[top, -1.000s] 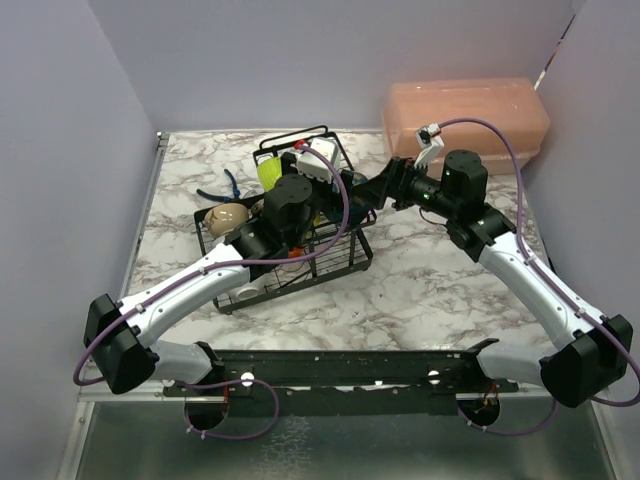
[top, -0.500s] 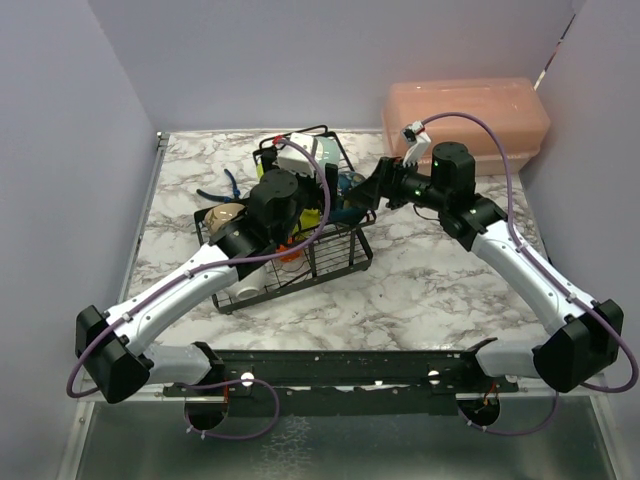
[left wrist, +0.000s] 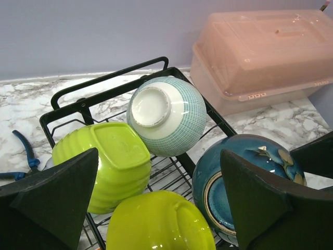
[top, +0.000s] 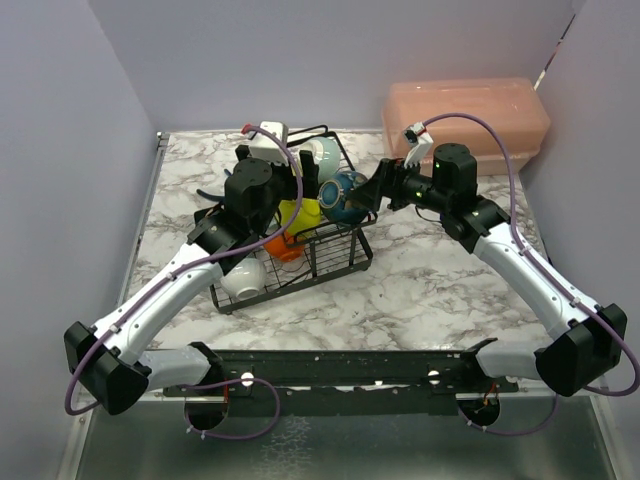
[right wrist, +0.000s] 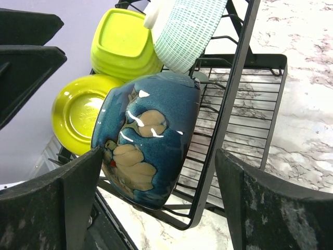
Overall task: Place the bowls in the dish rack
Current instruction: Turn the bowl upside down on the dish rack, then reset both arms
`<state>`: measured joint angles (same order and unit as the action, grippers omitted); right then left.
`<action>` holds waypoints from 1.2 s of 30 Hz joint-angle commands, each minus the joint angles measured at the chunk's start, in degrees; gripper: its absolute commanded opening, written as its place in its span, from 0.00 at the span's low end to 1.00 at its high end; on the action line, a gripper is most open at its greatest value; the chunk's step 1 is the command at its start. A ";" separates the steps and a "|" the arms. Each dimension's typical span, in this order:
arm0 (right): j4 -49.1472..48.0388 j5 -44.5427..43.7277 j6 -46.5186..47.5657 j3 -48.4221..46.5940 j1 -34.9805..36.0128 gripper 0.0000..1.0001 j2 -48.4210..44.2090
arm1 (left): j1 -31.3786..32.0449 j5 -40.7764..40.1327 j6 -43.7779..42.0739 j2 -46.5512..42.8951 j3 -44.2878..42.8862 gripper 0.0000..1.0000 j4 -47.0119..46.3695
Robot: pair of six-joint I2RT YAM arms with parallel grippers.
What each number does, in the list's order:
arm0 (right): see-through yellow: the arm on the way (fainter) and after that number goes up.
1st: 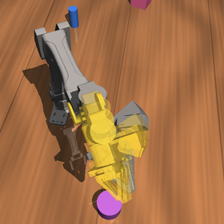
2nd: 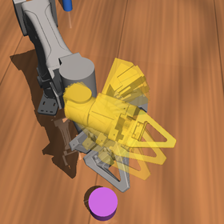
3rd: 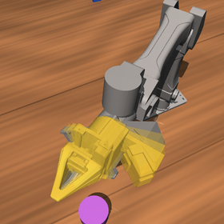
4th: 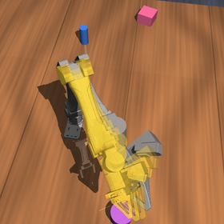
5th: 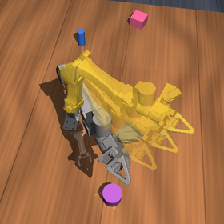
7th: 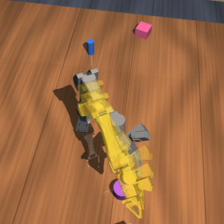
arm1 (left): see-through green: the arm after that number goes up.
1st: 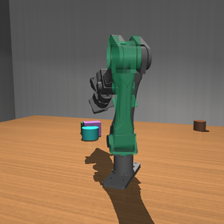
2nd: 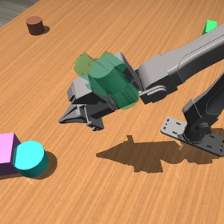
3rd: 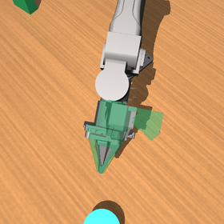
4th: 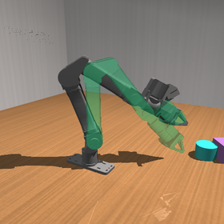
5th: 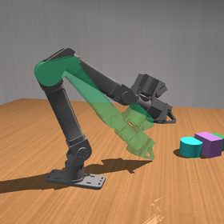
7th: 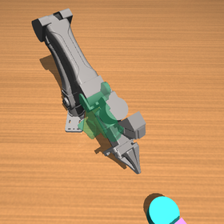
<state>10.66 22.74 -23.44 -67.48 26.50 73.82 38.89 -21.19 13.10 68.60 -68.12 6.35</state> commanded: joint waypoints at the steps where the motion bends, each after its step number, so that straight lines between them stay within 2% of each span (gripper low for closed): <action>1: 2.36 1.30 2.54 -1.14 -0.31 0.91 -0.64 | -2.12 4.53 1.27 -2.33 -1.67 0.99 1.48; 3: 0.24 4.97 3.63 -1.51 -0.31 0.99 -1.28 | -3.60 5.98 1.46 -2.87 -1.78 0.99 2.23; 4: -0.72 5.81 3.60 -1.79 -0.31 1.00 -1.57 | -4.55 6.72 1.67 -3.20 -1.76 0.99 2.82; 11: -2.41 5.23 3.98 -4.31 -2.17 1.00 -3.11 | -12.33 14.81 4.27 -5.59 -0.46 0.99 4.70; 17: -4.46 10.37 -1.65 -2.54 -11.55 1.00 -3.22 | -19.82 19.52 6.53 -8.52 2.38 0.99 5.70; 22: -9.58 13.92 -7.07 5.44 -22.63 1.00 -5.12 | -27.18 23.56 8.23 -10.84 6.37 0.99 5.82; 27: -10.14 9.45 -5.44 13.74 -30.60 1.00 -7.79 | -35.80 25.73 10.56 -11.78 12.38 0.99 5.46; 29: -10.17 5.95 -3.91 17.63 -31.89 1.00 -9.13 | -38.97 25.78 11.87 -12.26 15.64 0.99 4.35; 34: -17.32 -2.54 -1.11 30.10 -32.04 1.00 -13.75 | -47.12 24.21 17.24 -14.23 25.16 0.99 -0.84; 36: -20.40 -3.04 2.65 34.53 -32.01 1.00 -15.46 | -49.86 22.64 18.66 -14.92 28.47 0.99 -2.96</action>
<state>-2.22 25.78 -26.50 -39.64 -5.37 61.80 -5.82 2.35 26.41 56.29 -45.34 8.93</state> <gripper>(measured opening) 0.996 0.988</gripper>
